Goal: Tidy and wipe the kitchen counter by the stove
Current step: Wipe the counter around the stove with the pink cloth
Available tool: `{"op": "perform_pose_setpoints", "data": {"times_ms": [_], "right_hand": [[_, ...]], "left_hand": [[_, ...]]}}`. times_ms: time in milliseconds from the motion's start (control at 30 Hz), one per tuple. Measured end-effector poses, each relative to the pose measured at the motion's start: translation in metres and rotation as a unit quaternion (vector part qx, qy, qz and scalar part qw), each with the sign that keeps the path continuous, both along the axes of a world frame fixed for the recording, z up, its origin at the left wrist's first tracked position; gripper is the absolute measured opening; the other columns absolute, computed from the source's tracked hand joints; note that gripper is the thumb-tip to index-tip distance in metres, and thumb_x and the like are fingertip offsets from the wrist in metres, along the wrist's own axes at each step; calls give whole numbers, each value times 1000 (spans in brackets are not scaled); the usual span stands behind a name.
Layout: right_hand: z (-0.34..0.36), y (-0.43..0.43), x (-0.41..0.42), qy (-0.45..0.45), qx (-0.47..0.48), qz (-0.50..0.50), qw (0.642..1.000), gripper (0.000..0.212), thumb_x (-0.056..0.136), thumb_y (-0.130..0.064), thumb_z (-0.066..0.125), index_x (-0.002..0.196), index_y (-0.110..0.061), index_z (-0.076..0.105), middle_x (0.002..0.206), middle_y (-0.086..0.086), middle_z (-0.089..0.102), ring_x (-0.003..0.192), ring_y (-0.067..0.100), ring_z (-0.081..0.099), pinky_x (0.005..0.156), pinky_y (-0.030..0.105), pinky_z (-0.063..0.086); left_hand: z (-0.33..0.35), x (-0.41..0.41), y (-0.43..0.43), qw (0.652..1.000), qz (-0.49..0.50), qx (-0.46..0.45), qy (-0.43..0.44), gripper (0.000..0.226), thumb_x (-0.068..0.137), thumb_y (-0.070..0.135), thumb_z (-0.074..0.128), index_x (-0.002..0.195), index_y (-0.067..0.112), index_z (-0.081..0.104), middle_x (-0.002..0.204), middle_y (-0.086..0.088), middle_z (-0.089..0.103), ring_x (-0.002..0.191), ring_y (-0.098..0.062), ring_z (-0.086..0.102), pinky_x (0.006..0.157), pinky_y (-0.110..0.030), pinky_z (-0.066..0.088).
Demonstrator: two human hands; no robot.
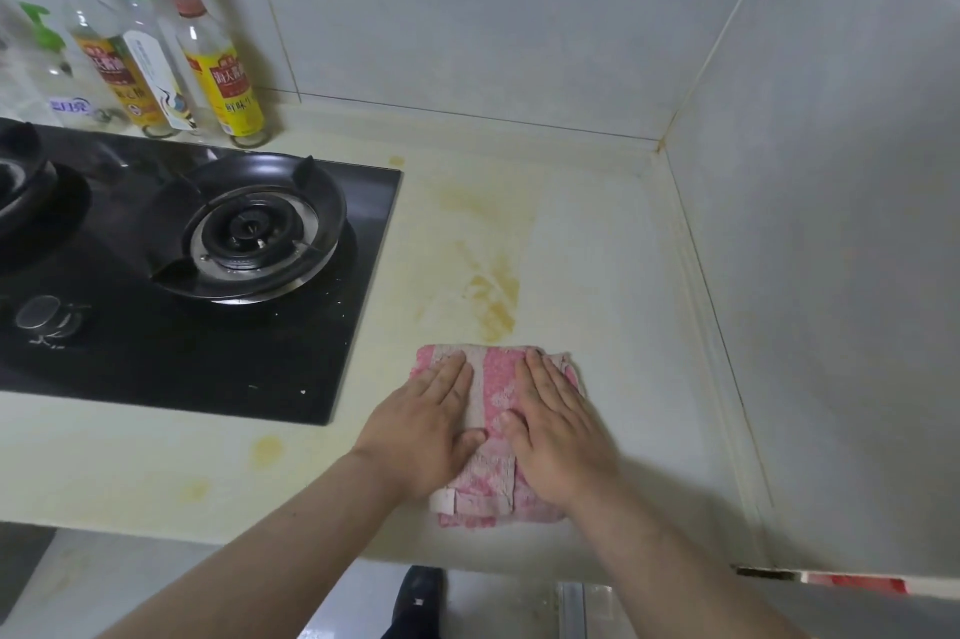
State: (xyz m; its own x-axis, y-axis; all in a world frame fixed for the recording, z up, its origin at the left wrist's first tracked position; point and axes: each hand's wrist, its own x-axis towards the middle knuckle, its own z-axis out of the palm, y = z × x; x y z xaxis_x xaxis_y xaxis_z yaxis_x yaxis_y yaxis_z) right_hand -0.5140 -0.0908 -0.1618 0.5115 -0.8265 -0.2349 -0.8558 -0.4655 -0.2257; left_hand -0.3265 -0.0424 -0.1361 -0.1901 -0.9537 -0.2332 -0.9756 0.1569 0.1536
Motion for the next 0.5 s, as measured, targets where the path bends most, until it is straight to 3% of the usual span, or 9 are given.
{"op": "perform_pose_setpoints", "data": {"times_ms": [200, 500], "right_hand": [[-5, -28, 8, -22, -22, -10, 999, 72, 84, -54, -11, 147, -19, -18, 155, -7, -24, 148, 9, -20, 117, 30, -17], [-12, -62, 17, -59, -62, -29, 996, 71, 95, -50, 9, 155, -12, 11, 161, -1, -2, 151, 15, -1, 119, 30, -10]], "left_hand": [[-5, 10, -33, 1000, -9, 12, -6, 85, 92, 65, 10, 154, 10, -9, 162, -6, -14, 150, -17, -12, 111, -24, -18], [-14, 19, -73, 1000, -19, -1, 5, 91, 85, 69, -3, 154, 10, -9, 159, -4, -19, 150, -18, -12, 115, -26, -14]]}}
